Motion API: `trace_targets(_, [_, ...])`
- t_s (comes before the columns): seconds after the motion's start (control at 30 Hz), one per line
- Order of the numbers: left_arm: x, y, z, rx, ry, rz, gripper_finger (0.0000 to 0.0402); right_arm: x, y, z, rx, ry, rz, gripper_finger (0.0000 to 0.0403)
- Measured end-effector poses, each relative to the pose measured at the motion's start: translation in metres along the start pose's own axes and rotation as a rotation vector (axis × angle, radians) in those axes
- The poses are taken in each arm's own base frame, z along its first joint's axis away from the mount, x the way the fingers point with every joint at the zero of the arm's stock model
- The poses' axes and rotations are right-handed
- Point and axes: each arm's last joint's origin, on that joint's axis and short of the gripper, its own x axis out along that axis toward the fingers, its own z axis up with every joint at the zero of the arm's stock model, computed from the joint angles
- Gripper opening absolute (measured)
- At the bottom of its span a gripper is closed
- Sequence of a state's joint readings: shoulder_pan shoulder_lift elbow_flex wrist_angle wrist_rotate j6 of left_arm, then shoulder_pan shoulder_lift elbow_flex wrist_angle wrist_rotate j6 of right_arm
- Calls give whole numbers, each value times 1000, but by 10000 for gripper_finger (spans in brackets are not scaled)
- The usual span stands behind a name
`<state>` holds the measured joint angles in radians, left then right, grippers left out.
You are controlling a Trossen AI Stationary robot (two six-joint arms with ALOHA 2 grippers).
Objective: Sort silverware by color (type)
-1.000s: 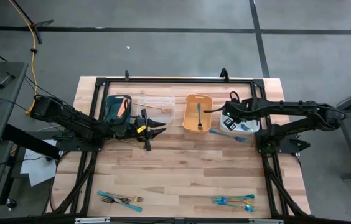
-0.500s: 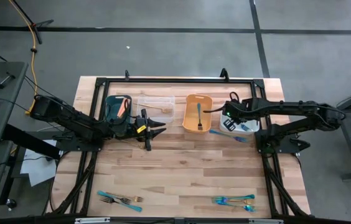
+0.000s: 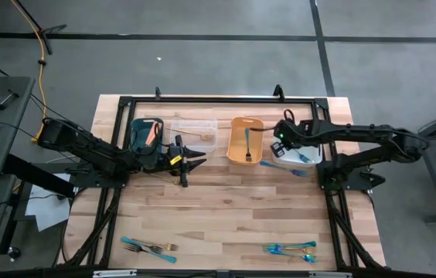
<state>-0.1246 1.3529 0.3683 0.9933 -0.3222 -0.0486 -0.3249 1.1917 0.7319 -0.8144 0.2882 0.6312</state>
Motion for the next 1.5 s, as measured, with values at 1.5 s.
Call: trace_targets(1.5, [0,-2,0,-14,2,-48,92,-86,83,-40,-402,-397,760,0])
